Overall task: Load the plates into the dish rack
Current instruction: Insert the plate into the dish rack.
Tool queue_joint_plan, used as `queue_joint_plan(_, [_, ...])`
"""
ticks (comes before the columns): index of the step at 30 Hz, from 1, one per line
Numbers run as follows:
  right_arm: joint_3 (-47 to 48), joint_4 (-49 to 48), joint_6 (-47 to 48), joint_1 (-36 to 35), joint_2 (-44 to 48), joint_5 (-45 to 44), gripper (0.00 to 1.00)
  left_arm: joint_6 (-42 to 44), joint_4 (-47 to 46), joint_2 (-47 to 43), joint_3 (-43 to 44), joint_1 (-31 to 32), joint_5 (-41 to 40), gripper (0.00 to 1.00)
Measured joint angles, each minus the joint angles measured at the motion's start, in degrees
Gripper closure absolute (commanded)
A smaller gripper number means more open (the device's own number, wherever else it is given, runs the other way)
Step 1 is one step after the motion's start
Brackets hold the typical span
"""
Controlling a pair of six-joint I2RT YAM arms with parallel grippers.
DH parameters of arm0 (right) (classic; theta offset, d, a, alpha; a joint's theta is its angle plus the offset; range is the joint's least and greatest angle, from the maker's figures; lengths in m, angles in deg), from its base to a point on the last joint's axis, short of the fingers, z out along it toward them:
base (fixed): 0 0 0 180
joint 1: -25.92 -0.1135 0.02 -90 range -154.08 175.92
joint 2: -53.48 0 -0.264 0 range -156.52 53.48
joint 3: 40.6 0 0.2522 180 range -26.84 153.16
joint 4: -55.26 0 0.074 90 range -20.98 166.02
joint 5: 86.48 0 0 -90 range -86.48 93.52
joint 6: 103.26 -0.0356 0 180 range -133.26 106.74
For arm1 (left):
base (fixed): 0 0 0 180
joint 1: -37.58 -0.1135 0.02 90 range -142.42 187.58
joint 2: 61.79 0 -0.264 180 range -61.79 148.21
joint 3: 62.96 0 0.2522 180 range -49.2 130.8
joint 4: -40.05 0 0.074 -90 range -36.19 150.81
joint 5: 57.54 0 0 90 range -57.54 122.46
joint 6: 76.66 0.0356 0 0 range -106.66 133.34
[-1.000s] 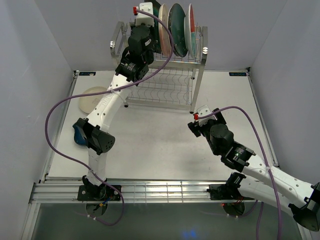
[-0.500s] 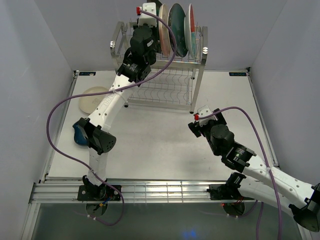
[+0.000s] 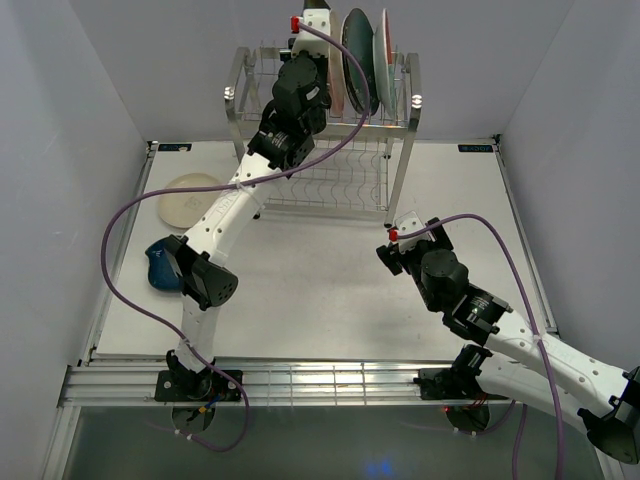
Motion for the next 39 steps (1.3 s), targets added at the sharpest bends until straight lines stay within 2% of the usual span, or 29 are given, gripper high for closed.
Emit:
queue_joint_plan(16, [0.0,0.0,-0.2,0.0,0.5,0.3,0.1,1.1,-2.8,0.0,-0.1,1.2,-1.5,1.0])
queue_joint_plan(39, [0.0,0.4,-0.4,0.0,1.1,0.4,0.1,2.8,-3.3,0.2,-0.1,4.9,-9.2,1.0])
